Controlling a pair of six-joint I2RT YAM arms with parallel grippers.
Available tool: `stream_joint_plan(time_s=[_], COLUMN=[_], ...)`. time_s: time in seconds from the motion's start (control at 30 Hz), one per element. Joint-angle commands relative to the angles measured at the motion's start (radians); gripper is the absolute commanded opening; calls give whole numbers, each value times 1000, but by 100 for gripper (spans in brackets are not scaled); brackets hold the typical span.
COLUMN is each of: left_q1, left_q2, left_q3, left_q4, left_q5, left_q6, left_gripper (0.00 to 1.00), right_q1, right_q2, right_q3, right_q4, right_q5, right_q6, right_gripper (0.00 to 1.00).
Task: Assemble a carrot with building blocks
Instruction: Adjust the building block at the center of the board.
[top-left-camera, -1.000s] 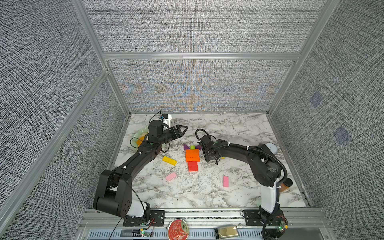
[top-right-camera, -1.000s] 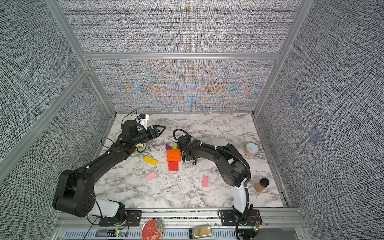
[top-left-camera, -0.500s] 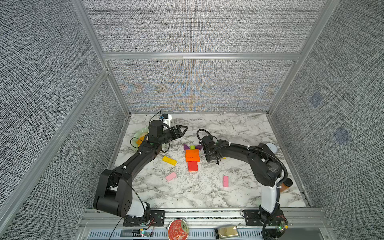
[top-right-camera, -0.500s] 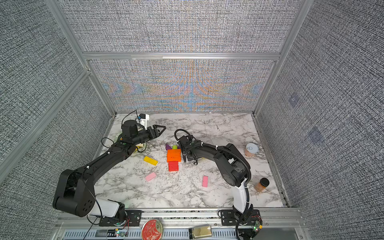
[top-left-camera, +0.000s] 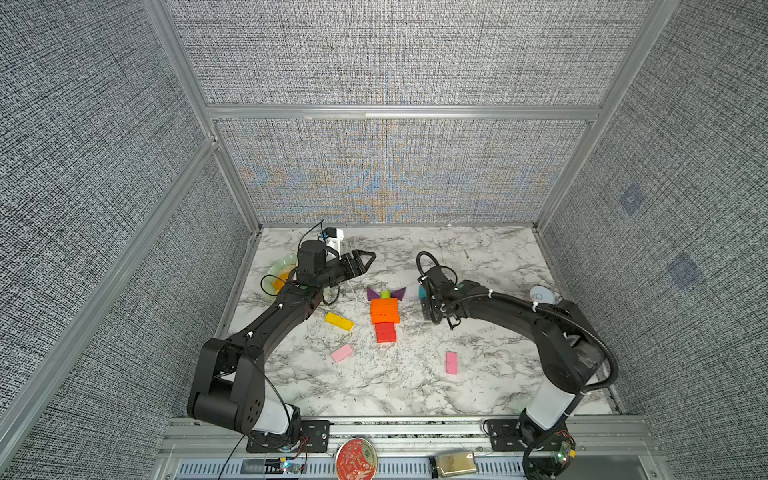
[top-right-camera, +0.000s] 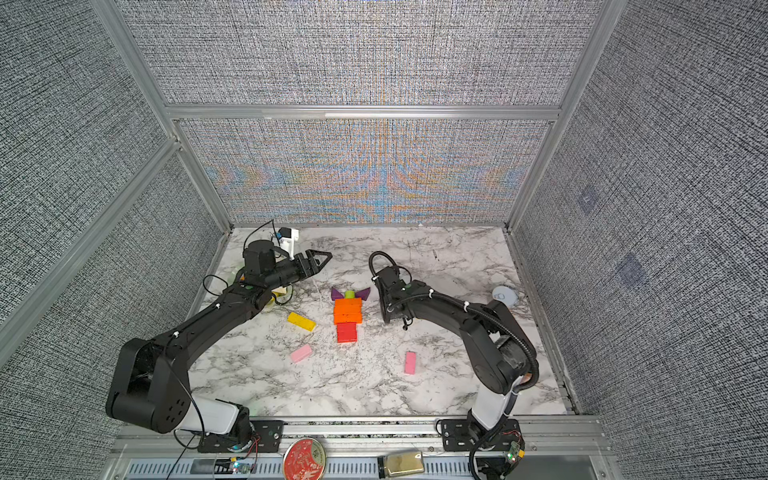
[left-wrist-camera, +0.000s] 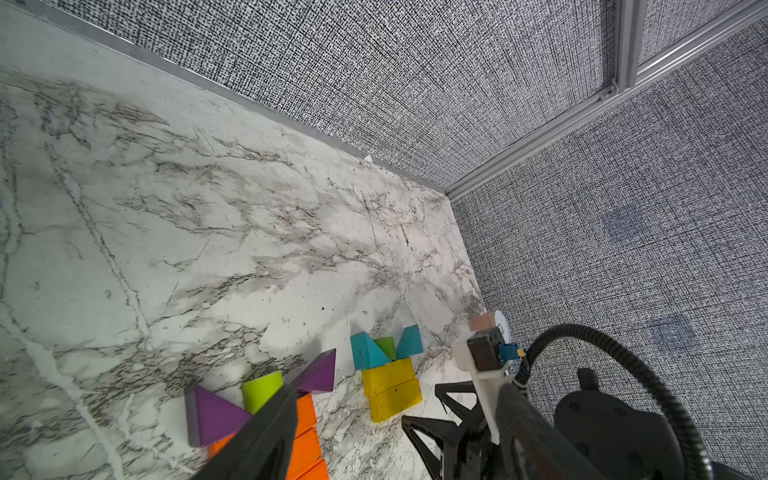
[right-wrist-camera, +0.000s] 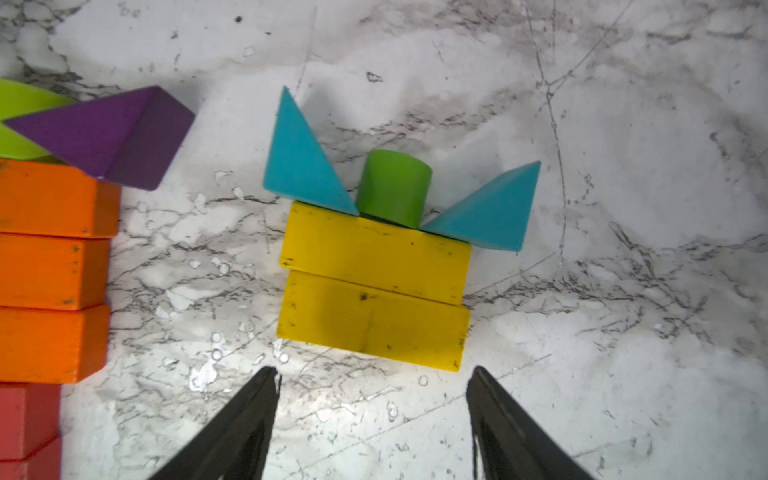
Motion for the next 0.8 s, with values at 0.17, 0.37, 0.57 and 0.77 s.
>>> stream_joint_plan(time_s=[0.17,0.37,0.57,0.77], left_q1=[0,0,-1,-1], left_q2=[5,8,10,14], left_q3=[7,8,7,8], left_q4=[1,0,1,-1], left_q5=[4,3,5,4], left_q6=[14,15,15,17], left_gripper=[77,77,77,77], right_q1=[-87,-117,-127,-127], right_q2=[-38,-24,1,-1], right_q3=[-97,-116,-120,-123], right_q4=[138,166,191,192], right_q5=[-221,-242,-269,-256], right_q6=[40,57,59,60], right_gripper=[76,77,77,77])
